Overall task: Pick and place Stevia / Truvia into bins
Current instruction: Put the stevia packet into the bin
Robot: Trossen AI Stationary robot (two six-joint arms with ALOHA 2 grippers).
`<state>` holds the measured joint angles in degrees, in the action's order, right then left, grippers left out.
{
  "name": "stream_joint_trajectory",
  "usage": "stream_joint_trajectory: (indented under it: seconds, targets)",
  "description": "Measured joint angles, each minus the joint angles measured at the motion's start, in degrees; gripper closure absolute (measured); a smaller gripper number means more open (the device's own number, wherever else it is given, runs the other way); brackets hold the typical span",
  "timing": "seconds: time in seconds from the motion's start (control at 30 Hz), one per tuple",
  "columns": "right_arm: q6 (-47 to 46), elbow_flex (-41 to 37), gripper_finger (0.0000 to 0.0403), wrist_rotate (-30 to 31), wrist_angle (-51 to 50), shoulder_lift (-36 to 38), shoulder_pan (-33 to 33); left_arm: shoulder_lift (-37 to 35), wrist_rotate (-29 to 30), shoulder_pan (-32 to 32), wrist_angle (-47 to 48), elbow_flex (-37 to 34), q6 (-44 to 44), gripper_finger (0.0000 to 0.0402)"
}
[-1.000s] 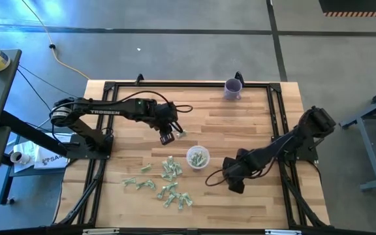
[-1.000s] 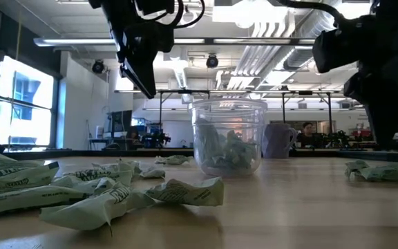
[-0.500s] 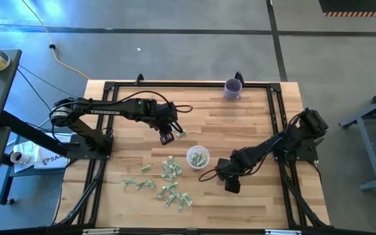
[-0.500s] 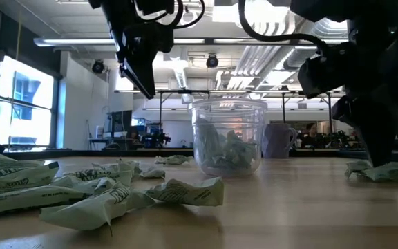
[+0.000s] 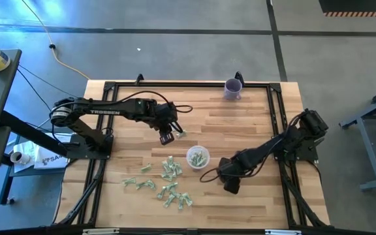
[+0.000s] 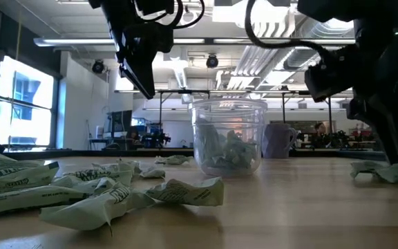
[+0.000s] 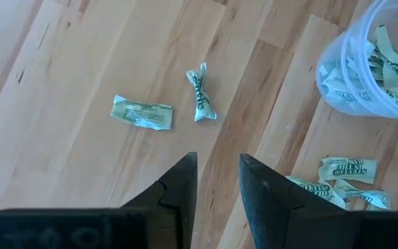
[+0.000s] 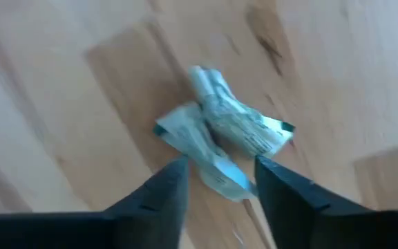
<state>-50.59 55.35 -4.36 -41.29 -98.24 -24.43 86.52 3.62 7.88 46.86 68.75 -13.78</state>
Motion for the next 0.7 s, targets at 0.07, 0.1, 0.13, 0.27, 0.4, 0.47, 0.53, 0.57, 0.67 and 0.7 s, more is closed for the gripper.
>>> stream_joint_trajectory:
  seconds: [0.07,0.1,0.13,0.27,0.4,0.47,0.53,0.57,0.67,0.7]
  targets:
    - [-0.9,0.0,0.0292,-0.2,-1.9,0.0,-0.3,0.0,0.0,0.0,0.0,0.0,0.0,0.0261]
    - [-0.9,0.0,0.0311,-0.4,-2.3,0.0,-0.4,0.0,0.0,0.0,0.0,0.0,0.0,0.0261]
    - [-0.9,0.0,0.0332,-0.8,-2.4,0.0,-0.7,0.0,0.0,0.0,0.0,0.0,0.0,0.0261]
    - [-3.2,0.0,0.0394,-3.6,-1.9,0.0,-2.1,0.0,0.0,0.0,0.1,0.0,0.0,0.0261]
    - [-8.7,2.2,0.0386,-5.3,-2.2,0.6,-3.6,0.0,0.1,0.0,0.8,0.0,0.0,0.0261]
    - [-9.8,5.2,0.0395,-4.4,-2.4,1.3,-4.3,0.0,0.1,0.0,1.5,0.0,0.0,0.0261]
    - [-10.0,9.1,0.0400,-1.2,-3.0,2.2,-4.3,0.0,0.1,0.0,1.8,0.0,0.0,0.0261]
    - [-10.0,11.1,0.0398,1.0,-3.6,2.4,-3.7,0.0,0.1,0.0,2.1,0.0,0.0,0.0261]
    - [-8.1,16.3,0.0399,7.2,-5.4,2.4,-0.2,0.0,-0.3,-0.9,3.2,0.0,0.1,0.0261]
    - [-6.2,17.7,0.0400,9.3,-5.0,2.4,1.3,0.0,-0.3,-1.6,3.4,0.0,0.5,0.0261]
